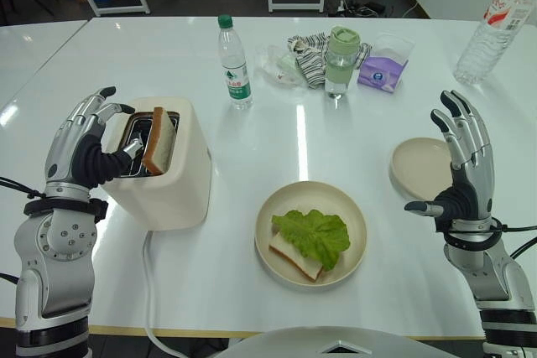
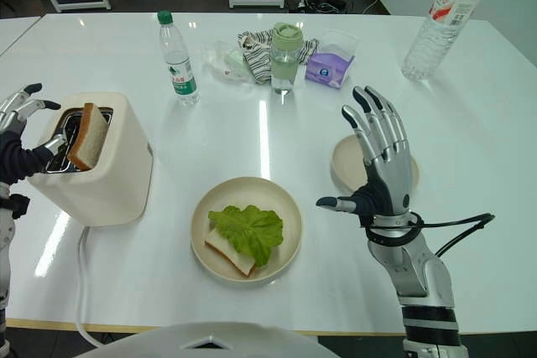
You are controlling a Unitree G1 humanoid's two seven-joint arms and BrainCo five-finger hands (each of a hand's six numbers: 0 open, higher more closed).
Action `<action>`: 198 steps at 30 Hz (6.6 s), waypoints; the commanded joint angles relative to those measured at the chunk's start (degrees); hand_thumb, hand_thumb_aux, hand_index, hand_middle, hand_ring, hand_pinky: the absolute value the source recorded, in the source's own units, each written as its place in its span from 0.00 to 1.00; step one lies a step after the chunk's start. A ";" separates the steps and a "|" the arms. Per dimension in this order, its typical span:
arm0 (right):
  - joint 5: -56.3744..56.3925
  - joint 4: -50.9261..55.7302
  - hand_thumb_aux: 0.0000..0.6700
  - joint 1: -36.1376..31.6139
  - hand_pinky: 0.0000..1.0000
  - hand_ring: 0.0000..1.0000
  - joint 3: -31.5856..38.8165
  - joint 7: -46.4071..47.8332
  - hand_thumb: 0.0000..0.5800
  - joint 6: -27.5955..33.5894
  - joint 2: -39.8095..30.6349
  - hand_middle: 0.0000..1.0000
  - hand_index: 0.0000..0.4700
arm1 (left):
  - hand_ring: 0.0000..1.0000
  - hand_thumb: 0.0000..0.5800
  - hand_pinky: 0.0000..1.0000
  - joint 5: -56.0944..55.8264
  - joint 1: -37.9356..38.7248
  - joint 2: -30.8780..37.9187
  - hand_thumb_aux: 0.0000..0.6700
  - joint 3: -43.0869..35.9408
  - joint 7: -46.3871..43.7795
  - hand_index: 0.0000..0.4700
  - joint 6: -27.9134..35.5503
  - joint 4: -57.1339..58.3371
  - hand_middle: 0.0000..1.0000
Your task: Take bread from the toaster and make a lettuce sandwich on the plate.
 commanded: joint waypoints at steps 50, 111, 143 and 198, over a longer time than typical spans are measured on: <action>-2.69 -0.92 0.00 2.57 0.00 0.00 -0.44 -2.05 0.00 1.76 -0.16 0.00 0.00 | 0.00 1.00 0.00 6.90 2.24 0.85 1.00 -5.22 -3.62 1.00 -0.33 4.24 0.00; -0.74 10.96 0.00 -7.51 0.00 0.00 3.92 -1.02 0.00 0.23 -4.25 0.00 0.00 | 1.00 1.00 1.00 -19.85 -12.11 -10.97 1.00 -19.33 -9.55 1.00 2.93 -9.08 1.00; 4.02 13.36 0.00 -10.00 0.00 0.00 6.87 10.73 0.00 -6.93 -8.02 0.00 0.00 | 1.00 1.00 1.00 15.66 -7.73 -10.29 1.00 -38.96 11.30 1.00 -22.21 6.09 1.00; 0.59 14.87 0.00 -10.71 0.00 0.00 18.22 29.39 0.00 -13.20 -13.89 0.00 0.00 | 1.00 1.00 1.00 53.72 -12.80 -2.02 1.00 -50.07 49.96 1.00 -26.69 15.63 1.00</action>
